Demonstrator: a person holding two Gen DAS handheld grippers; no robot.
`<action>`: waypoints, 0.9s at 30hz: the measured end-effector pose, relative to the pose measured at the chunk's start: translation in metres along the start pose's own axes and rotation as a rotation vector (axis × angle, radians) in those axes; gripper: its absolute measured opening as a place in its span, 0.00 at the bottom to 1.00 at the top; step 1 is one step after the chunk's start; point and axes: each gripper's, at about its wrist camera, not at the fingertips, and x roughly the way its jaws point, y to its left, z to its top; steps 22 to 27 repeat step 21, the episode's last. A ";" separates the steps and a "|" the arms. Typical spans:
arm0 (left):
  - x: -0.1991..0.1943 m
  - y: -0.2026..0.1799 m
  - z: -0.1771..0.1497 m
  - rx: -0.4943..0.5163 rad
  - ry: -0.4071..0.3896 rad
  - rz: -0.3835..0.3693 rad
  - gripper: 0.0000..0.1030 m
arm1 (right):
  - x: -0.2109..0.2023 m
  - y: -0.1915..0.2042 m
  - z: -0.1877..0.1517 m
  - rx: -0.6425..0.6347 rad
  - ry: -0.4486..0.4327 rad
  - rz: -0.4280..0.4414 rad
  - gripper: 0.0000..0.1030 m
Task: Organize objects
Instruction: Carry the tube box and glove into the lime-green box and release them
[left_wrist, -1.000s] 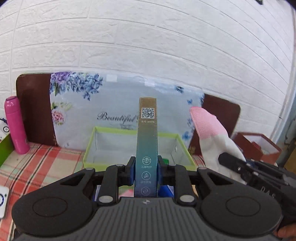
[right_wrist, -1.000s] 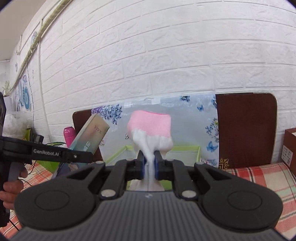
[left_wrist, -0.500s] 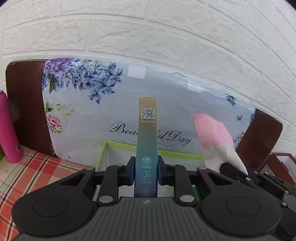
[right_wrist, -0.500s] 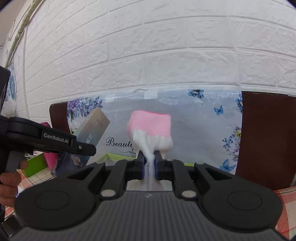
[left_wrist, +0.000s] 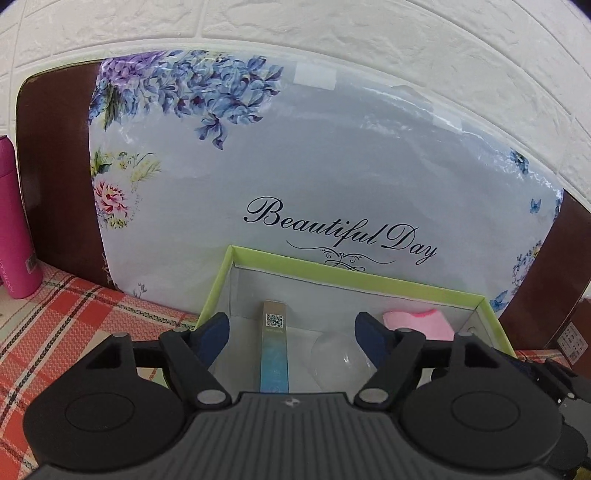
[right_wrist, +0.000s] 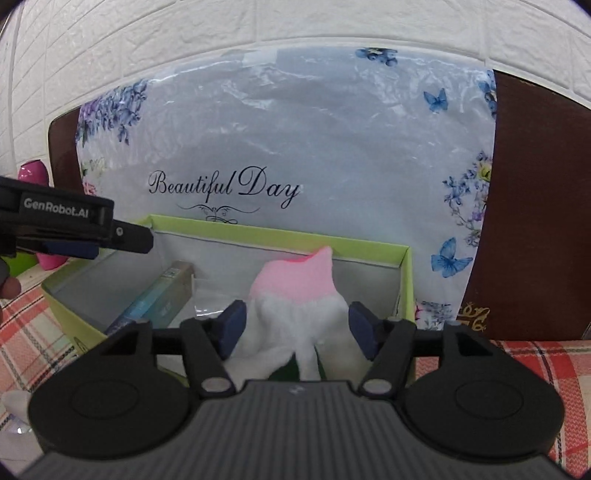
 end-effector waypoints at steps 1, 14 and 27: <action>-0.002 -0.001 0.001 0.003 0.007 0.006 0.76 | -0.001 -0.001 0.001 0.007 -0.001 -0.001 0.69; -0.088 -0.034 -0.008 0.099 -0.022 0.077 0.81 | -0.095 0.002 0.014 0.026 -0.145 -0.016 1.00; -0.133 -0.045 -0.029 0.126 -0.053 0.052 0.81 | -0.152 0.002 0.003 0.052 -0.191 -0.013 1.00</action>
